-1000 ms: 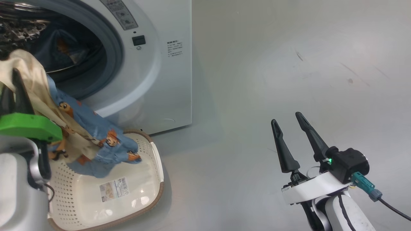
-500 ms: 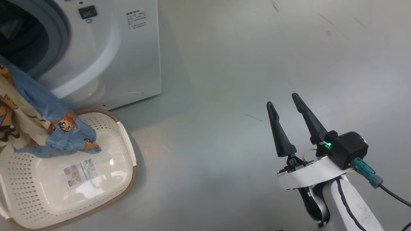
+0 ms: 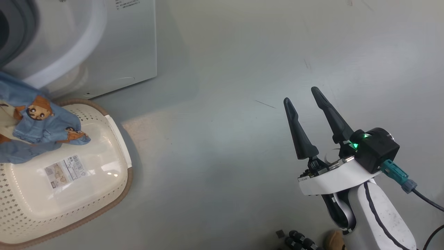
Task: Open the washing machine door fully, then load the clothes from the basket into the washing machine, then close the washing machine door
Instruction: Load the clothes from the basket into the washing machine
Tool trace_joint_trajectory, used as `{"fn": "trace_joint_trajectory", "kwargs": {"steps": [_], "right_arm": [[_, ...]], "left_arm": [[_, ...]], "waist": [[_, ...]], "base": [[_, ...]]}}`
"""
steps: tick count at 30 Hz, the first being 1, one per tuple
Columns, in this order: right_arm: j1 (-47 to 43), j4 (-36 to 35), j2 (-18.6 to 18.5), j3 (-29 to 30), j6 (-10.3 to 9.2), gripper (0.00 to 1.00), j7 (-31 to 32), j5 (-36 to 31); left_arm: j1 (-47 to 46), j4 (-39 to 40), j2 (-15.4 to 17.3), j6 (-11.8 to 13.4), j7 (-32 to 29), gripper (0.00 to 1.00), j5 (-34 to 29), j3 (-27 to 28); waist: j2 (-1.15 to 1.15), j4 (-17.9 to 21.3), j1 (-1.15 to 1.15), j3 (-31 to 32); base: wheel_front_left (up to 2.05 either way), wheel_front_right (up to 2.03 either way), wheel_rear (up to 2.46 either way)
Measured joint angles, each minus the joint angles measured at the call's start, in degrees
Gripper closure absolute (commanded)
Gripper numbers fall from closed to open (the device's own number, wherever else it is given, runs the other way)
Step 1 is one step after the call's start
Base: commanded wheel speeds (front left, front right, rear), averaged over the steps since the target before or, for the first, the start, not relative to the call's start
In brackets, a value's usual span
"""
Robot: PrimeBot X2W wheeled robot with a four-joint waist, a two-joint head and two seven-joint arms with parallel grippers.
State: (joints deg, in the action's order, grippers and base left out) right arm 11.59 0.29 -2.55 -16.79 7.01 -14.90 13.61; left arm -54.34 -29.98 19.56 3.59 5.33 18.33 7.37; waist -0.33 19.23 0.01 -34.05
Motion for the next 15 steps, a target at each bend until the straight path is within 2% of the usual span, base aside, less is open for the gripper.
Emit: {"fn": "trace_joint_trajectory", "kwargs": {"steps": [3, 6, 7, 9, 11, 13, 15], "right_arm": [[0.35, 0.15, 0.00, 0.03, 0.00, 0.00, 0.00, 0.00], [0.58, 0.44, 0.00, 0.00, 0.00, 0.00, 0.00, 0.08], [0.73, 0.60, -0.01, -0.14, 0.00, 0.00, 0.00, 0.23], [0.87, 0.86, 0.02, -0.36, 0.00, 0.00, 0.00, 0.62], [0.87, 1.00, 0.01, -0.20, 0.00, 0.00, 0.00, 0.67], [0.87, 1.16, 0.01, 0.05, 0.00, 0.00, 0.00, 0.68], [0.86, 1.47, 0.00, 0.20, 0.00, 0.00, 0.00, 0.68]], "left_arm": [[-1.74, -1.23, 0.03, 0.00, 1.79, 1.00, -0.04, -0.26], [-1.48, -5.75, 0.07, -0.02, 0.19, 1.00, -1.05, -2.24], [-1.15, -7.28, 0.14, -0.02, -0.11, 0.97, -1.65, -2.36], [-0.43, -9.46, 0.45, -0.01, -0.24, 0.76, -2.15, -2.40], [-0.38, -10.88, 0.93, -0.01, -0.31, 0.51, -2.72, -3.18], [-0.43, -12.06, 1.15, -0.01, -0.30, 0.00, -3.23, -3.60], [-0.47, -13.22, 1.14, 0.16, -0.24, 0.00, -3.30, -3.72]], "waist": [[0.00, 0.08, 0.00, -0.39], [0.00, 0.11, 0.00, -0.36], [0.00, 0.15, 0.00, -0.29], [0.00, 0.29, 0.00, -0.05], [0.00, 0.37, 0.00, 0.25], [0.00, 0.37, 0.00, 0.58], [0.00, 0.29, 0.00, 0.92]], "base": [[0.00, 0.00, 0.00], [0.00, 0.00, 0.00], [0.00, 0.00, 0.00], [0.00, 0.00, 0.00], [0.00, 0.00, 0.00], [0.00, 0.00, 0.00], [0.00, 0.00, 0.00]]}}
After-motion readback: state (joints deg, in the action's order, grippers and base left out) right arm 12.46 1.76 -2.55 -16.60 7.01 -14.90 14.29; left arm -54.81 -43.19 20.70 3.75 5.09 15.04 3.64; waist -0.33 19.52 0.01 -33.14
